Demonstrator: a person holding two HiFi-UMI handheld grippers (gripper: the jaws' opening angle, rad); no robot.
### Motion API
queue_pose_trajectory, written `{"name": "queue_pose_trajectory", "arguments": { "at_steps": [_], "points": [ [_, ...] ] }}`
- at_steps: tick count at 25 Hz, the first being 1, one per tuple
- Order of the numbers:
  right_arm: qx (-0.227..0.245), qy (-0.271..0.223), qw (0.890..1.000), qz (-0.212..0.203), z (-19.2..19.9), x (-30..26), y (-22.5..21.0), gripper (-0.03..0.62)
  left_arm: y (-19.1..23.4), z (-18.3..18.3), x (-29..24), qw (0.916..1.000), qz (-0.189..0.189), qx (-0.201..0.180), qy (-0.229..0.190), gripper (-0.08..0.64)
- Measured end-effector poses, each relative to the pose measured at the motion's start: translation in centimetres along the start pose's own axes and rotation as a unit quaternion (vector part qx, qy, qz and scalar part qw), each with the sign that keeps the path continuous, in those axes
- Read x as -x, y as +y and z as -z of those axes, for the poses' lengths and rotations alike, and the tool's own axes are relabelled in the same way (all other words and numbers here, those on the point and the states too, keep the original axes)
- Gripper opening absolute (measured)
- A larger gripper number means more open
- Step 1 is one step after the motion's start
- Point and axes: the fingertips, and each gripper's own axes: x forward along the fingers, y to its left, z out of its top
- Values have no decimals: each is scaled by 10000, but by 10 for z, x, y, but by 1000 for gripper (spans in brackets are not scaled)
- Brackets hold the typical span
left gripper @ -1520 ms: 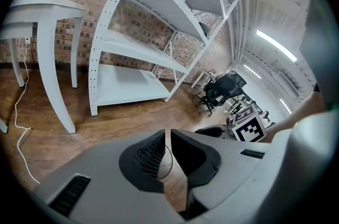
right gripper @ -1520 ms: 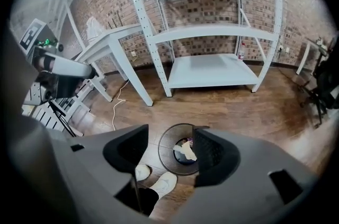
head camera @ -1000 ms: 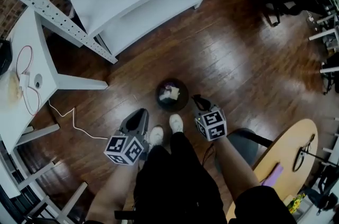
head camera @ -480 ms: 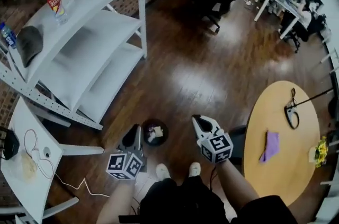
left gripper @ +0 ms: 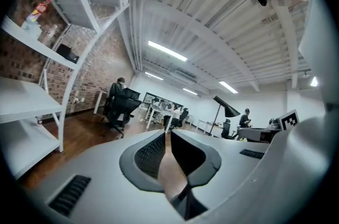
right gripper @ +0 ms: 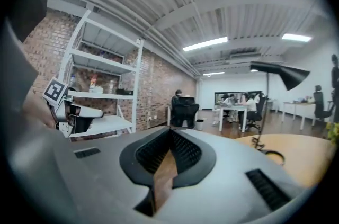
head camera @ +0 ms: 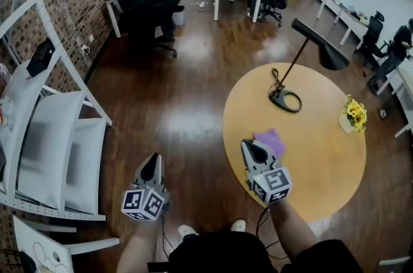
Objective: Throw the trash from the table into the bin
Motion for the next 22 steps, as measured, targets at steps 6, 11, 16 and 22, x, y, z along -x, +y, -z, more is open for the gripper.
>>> {"name": "queue_pose_trajectory", "arguments": {
  "at_steps": [6, 11, 16, 22],
  "points": [
    [-235, -213, 9915, 1258, 3, 129, -143, 3, -136, 17, -52, 9958, 912, -121, 26, 31],
    [-544, -692, 9728, 2140, 8, 225, -217, 3, -236, 42, -82, 9864, 1640, -104, 72, 31],
    [-505, -816, 9575, 2722, 27, 304, -245, 3, -332, 72, -118, 9617, 2725, -77, 283, 31],
    [-869, -1066, 9179, 3721, 39, 374, -273, 3, -401, 84, -123, 9290, 3673, -87, 435, 31]
  ]
}}
